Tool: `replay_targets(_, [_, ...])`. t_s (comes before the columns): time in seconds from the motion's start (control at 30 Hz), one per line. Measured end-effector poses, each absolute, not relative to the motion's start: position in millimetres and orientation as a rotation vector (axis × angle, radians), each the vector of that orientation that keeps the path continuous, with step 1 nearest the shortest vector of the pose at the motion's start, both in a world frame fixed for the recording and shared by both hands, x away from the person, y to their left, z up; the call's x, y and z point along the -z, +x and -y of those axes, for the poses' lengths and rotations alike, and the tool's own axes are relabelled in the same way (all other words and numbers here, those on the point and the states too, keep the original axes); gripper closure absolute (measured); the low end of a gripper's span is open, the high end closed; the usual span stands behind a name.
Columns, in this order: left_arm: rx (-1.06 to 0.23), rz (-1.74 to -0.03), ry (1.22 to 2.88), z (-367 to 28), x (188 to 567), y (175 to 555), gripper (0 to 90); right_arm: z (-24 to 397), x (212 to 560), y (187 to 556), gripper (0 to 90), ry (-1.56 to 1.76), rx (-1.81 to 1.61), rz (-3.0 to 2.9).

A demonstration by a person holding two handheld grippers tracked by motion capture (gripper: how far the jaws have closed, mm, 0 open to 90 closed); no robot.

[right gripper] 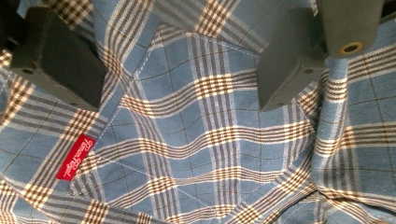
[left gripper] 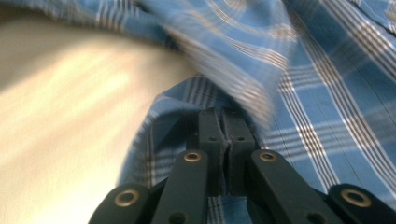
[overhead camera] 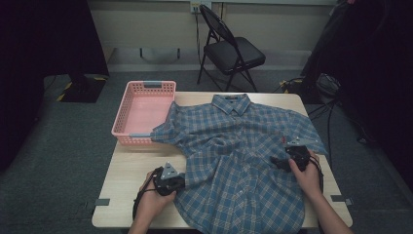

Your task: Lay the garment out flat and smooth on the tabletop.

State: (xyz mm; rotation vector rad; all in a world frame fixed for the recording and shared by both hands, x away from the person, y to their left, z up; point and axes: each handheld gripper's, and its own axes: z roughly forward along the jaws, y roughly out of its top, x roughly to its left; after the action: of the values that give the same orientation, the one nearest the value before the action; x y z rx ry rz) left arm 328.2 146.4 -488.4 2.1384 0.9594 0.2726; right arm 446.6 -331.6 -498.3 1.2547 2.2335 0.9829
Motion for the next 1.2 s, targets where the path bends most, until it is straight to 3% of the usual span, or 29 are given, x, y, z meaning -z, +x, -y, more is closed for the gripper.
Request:
replay_targets(0.2, [-0.275,-0.971,2.138,-161,484,295,88.3,331,498,448,14.6,1.252,-0.985,-2.236])
replay_targets(0.3, [-0.334,-0.95,2.068,-162,478,289,69.4,331,498,448,14.6,1.251,-0.986,-2.236])
replay_targets(0.37, [-0.348,-0.934,2.026,-157,474,290,51.2,331,498,448,14.6,1.251,-0.986,-2.237])
replay_targets(0.4, [-0.344,-0.92,2.026,-153,473,291,48.4,331,498,448,14.6,1.25,-0.986,-2.237])
replay_targets(0.63, [-0.323,-0.87,2.02,-132,473,301,45.2,331,498,448,14.6,1.251,-0.987,-2.237])
replay_targets(0.97, [-0.361,-0.887,1.959,-149,458,285,43.7,331,498,449,14.5,1.248,-0.987,-2.238])
replay_targets(1.1, [-0.352,-0.893,1.976,-141,465,288,40.0,331,498,449,14.5,1.249,-0.987,-2.238])
replay_targets(1.2, [-0.343,-0.894,2.007,-132,476,299,42.8,331,498,449,14.5,1.248,-0.987,-2.238])
